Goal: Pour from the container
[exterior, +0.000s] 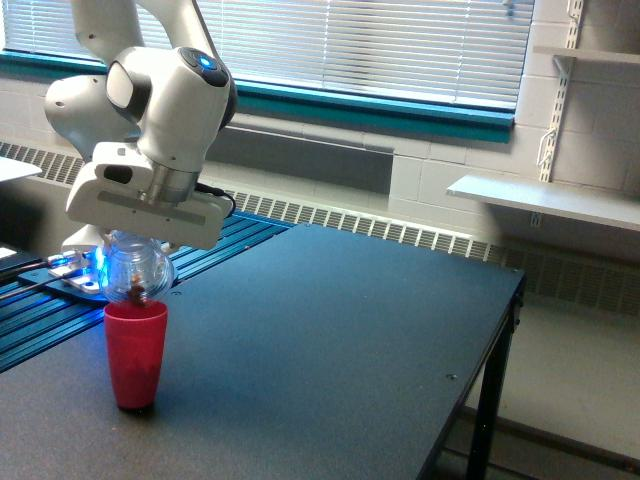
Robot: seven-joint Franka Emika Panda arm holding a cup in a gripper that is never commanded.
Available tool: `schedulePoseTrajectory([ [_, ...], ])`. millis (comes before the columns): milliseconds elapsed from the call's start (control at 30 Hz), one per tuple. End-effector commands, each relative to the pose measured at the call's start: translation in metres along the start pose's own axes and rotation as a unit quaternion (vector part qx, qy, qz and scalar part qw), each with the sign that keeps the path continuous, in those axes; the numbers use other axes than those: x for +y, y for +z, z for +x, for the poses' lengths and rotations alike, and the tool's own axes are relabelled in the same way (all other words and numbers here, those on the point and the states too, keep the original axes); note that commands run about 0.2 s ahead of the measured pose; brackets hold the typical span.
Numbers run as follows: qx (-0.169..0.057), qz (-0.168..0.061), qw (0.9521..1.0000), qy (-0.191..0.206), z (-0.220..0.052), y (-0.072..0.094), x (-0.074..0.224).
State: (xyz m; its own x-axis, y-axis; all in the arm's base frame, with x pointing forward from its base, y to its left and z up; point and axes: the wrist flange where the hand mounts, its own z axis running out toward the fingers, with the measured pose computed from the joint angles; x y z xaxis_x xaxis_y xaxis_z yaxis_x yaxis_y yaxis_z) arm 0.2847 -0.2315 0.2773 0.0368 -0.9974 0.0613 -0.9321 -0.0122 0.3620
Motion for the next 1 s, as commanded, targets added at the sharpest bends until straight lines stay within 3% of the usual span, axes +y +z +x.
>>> schedulePoseTrajectory([
  [33, 0.001, -0.006, 0.9999, -0.013, -0.004, -0.001, 0.001],
  [733, 0.004, 0.012, 0.9999, -0.005, 0.000, -0.007, 0.003],
  [867, 0.015, 0.031, 0.9994, 0.000, 0.004, -0.016, 0.001],
  [967, 0.024, 0.069, 0.9973, 0.010, 0.010, -0.037, -0.004],
  [1000, 0.026, 0.069, 0.9972, 0.010, 0.011, -0.039, -0.003],
])
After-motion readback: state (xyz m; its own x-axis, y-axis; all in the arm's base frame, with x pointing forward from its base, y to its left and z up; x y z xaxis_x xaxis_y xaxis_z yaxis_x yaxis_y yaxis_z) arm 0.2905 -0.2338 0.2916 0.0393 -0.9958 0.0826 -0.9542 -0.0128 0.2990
